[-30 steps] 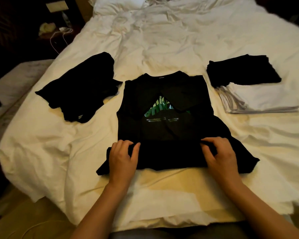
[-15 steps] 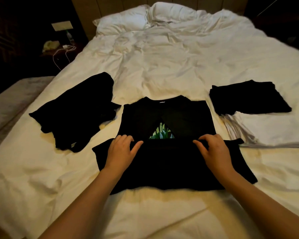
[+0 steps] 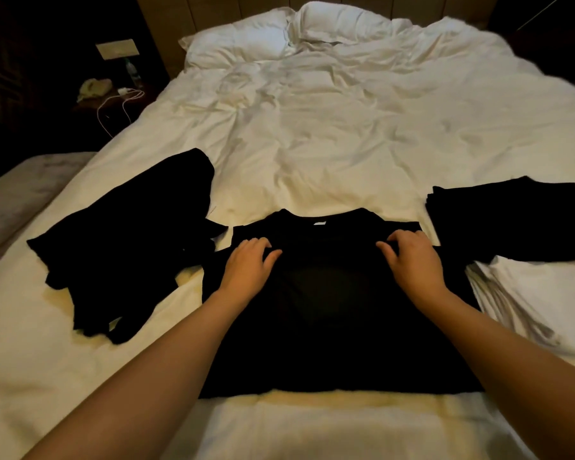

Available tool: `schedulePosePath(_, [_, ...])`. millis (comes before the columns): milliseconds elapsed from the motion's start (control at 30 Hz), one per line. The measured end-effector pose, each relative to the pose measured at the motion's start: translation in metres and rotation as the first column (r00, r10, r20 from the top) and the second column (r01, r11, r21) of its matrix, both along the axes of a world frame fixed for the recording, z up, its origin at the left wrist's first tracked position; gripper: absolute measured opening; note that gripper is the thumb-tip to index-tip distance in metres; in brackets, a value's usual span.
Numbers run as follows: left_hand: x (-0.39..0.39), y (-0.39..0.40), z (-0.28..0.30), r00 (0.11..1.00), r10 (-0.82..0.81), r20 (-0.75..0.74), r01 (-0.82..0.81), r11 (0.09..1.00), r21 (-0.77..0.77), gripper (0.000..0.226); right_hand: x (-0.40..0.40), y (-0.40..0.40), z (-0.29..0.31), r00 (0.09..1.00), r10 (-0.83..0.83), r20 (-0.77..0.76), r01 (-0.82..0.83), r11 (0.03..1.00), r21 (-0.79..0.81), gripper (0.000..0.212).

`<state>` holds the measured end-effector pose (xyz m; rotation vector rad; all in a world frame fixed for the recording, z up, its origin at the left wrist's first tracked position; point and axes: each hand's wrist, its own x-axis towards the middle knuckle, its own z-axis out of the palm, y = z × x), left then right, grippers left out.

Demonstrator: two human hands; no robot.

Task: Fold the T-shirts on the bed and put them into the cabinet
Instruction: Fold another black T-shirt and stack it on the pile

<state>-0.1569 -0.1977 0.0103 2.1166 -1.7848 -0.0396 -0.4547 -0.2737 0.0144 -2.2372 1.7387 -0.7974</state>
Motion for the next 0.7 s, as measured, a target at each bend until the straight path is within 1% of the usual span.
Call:
schedulePosePath(133, [0.006, -0.037, -0.001, 1.000, 0.029, 0.007, -0.029, 1.000, -0.011, 0.036, 0.013, -0.032, -0.006, 1.000, -0.015, 0.013, 0.015, 1.000, -0.001, 0.028])
schedulePosePath(300, [0.013, -0.074, -0.007, 0.997, 0.063, -0.040, -0.064, 0.998, -0.023, 0.040, 0.028, -0.061, -0.017, 0.998, -0.051, 0.036, 0.052, 0.998, -0.042, 0.031])
schedulePosePath(400, [0.019, -0.090, -0.009, 0.994, 0.060, -0.092, -0.063, 0.997, -0.033, 0.039, 0.032, -0.075, -0.020, 0.992, -0.067, 0.111, 0.068, 0.998, -0.003, 0.032])
schedulePosePath(567, [0.020, -0.106, -0.019, 0.986, 0.065, -0.156, -0.064, 0.998, 0.011, 0.039, 0.032, -0.093, -0.032, 0.977, -0.145, 0.156, 0.132, 0.987, 0.089, 0.034])
schedulePosePath(633, [0.018, -0.107, -0.026, 0.986, 0.093, -0.138, -0.091, 0.996, 0.027, 0.039, 0.031, -0.092, -0.035, 0.971, -0.161, 0.176, 0.148, 0.985, 0.085, 0.030])
schedulePosePath(700, [0.013, -0.107, -0.029, 0.989, 0.121, -0.085, -0.118, 0.992, 0.035, 0.038, 0.030, -0.087, -0.036, 0.979, -0.124, 0.164, 0.118, 0.992, 0.046, 0.027])
